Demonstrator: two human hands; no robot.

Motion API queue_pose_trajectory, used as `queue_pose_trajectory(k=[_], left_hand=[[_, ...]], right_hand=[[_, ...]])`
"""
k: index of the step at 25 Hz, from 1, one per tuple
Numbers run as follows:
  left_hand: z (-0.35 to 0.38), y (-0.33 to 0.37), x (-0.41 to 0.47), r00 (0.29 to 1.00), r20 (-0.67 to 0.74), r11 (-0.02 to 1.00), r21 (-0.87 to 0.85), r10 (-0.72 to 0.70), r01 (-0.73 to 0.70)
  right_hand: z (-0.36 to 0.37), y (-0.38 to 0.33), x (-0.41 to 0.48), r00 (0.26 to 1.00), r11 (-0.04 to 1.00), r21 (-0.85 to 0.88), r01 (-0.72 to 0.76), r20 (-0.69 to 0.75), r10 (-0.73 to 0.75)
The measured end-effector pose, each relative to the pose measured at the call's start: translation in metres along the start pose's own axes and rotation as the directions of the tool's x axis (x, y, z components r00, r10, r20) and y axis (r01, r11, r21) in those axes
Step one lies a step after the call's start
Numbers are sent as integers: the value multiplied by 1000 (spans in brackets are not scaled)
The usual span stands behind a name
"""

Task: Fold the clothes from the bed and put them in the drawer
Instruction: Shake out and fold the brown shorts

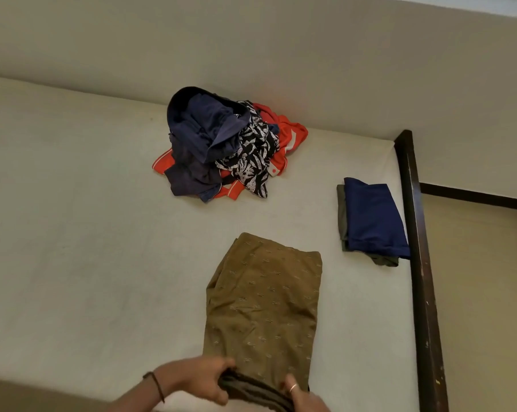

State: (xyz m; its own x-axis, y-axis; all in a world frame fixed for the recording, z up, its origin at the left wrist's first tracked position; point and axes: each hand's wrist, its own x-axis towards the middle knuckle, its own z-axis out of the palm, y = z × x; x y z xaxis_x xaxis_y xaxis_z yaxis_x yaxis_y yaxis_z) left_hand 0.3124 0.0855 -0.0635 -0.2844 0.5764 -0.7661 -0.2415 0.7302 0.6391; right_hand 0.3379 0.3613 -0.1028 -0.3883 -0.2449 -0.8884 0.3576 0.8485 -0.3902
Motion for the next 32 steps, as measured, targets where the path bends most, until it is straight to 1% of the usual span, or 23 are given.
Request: queue_pose_trajectory(k=[1,2,3,4,5,6,8,10,12,14,16,19,21,23,24,25,26,28,29,30,32], left_hand=[[-13,0,0,999,-41,995,-98,18,-22],[-25,0,-2,997,-70,983,-176,43,-54],[-40,-1,-3,989,-136,966,-243,52,-85],[-53,-1,-3,973,-225,947,-296,56,-123],[-64,0,-3,944,-325,927,-336,50,-165],[-74,1,1,909,-415,910,-358,47,-210],[-95,7,14,846,-531,877,-380,52,-293],[-117,13,34,814,-580,867,-386,37,-314],[-138,11,56,797,-603,891,-378,-31,-251],[-155,7,80,756,-647,910,-365,-94,-199],[-170,1,100,705,-692,898,-397,-158,-188],[-182,-14,129,626,-747,894,-413,-223,-174],[-183,-21,140,603,-759,902,-407,-246,-143],[-180,-21,145,597,-752,899,-423,-279,-113],[-178,-20,146,583,-757,897,-429,-295,-104],[-174,-21,145,554,-775,901,-424,-305,-97],[-169,-24,144,507,-804,913,-402,-311,-77],[-158,-31,136,424,-836,923,-384,-349,3],[-151,-35,130,410,-823,911,-410,-392,49],[-143,-37,125,423,-787,885,-457,-449,91],[-128,-40,118,495,-675,819,-553,-547,151]], right_hand=[[-12,-14,-13,997,996,26,81,-14,-81],[-32,-31,-22,980,979,61,196,-56,-193],[-48,-38,-26,969,974,57,218,-136,-208],[-67,-45,-33,943,946,142,292,-209,-259],[-80,-48,-30,924,934,181,309,-291,-249],[-98,-57,-24,905,909,234,346,-341,-257],[-122,-64,-2,887,880,283,382,-379,-263],[-145,-75,19,873,843,333,423,-400,-280],[-164,-82,42,867,826,364,431,-421,-267],[-180,-87,67,869,824,383,418,-432,-240],[-194,-90,95,882,827,404,391,-421,-212],[-206,-91,135,890,871,351,343,-417,-182],[-206,-91,156,891,900,311,305,-427,-154],[-201,-90,168,889,921,275,276,-438,-136],[-198,-89,172,876,929,251,271,-465,-129],[-194,-88,173,852,934,240,264,-511,-110],[-189,-85,174,816,934,247,257,-574,-73],[-175,-74,167,743,921,334,200,-664,79],[-166,-68,162,731,901,405,154,-661,172],[-156,-62,157,738,867,485,114,-625,253],[-138,-54,149,787,783,618,63,-514,342]])
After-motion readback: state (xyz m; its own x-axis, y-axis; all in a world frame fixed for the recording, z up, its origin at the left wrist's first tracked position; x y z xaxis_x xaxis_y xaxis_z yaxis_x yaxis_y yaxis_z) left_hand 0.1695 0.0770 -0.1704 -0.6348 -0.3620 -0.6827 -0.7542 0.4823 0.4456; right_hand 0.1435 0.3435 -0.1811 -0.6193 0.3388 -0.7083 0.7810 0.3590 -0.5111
